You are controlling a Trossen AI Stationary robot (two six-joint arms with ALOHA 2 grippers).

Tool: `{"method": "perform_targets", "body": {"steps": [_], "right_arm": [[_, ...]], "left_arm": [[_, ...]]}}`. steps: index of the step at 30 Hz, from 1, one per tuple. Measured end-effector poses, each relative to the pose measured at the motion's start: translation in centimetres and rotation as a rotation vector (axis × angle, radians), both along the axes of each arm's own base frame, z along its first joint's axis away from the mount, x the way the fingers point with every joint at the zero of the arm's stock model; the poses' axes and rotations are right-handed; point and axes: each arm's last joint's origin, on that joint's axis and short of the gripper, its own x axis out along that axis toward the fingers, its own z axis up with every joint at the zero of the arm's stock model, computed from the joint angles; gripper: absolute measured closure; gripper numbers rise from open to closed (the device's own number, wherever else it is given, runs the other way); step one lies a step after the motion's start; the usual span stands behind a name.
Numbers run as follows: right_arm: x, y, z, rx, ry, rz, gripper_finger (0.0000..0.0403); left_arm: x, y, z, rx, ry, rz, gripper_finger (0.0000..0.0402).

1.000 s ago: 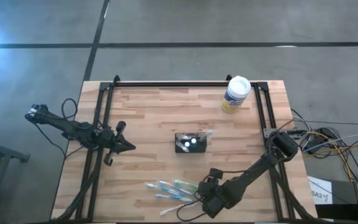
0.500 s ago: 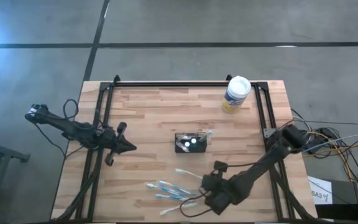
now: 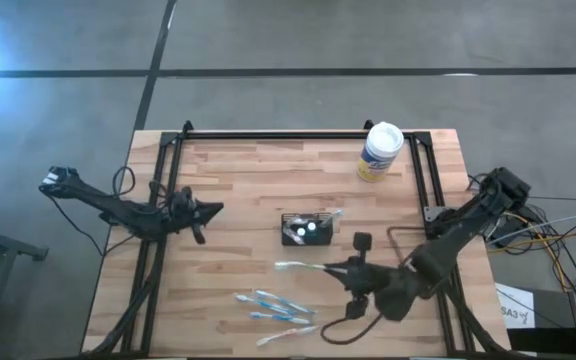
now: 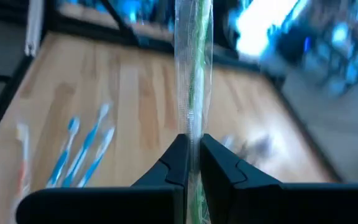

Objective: Pick & Place toothbrushing station
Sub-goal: Put the green toothbrush into the mesh organizer

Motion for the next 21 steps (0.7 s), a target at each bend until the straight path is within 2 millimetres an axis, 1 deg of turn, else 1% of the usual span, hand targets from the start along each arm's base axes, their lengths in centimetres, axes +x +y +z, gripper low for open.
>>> {"method": "perform_targets", "body": {"steps": [2, 5, 7, 9, 13, 17, 21], "right_arm": [[0.1, -0.5, 0.3, -0.044, -0.038, 0.069, 0.0384], [0.1, -1.4, -0.3, -0.071, -0.113, 0.172, 0.0384], [0.2, -2.3, -1.2, -0.063, -0.170, 0.248, 0.0384], [0.3, -3.3, -2.5, -0.063, -0.204, 0.310, 0.0384], [0.5, -5.7, -4.9, -0.063, -0.251, 0.319, 0.0384], [0.9, -8.3, -6.8, -0.038, -0.215, 0.302, 0.0384], [1.6, -10.3, -6.4, -0.007, -0.242, 0.282, 0.0382]], "left_arm": [[0.0, -0.1, 0.1, -0.006, -0.007, -0.031, 0.0393], [0.1, -0.4, 0.3, -0.003, -0.016, -0.128, 0.0395], [0.2, -0.5, 0.4, 0.013, -0.013, -0.187, 0.0395], [0.2, -0.6, 0.5, 0.016, -0.016, -0.208, 0.0393], [0.3, -0.6, 1.1, 0.018, -0.029, -0.208, 0.0393], [0.4, -0.6, 2.1, 0.073, -0.037, -0.212, 0.0395], [0.4, -0.7, 3.1, 0.112, -0.049, -0.213, 0.0395]]}}
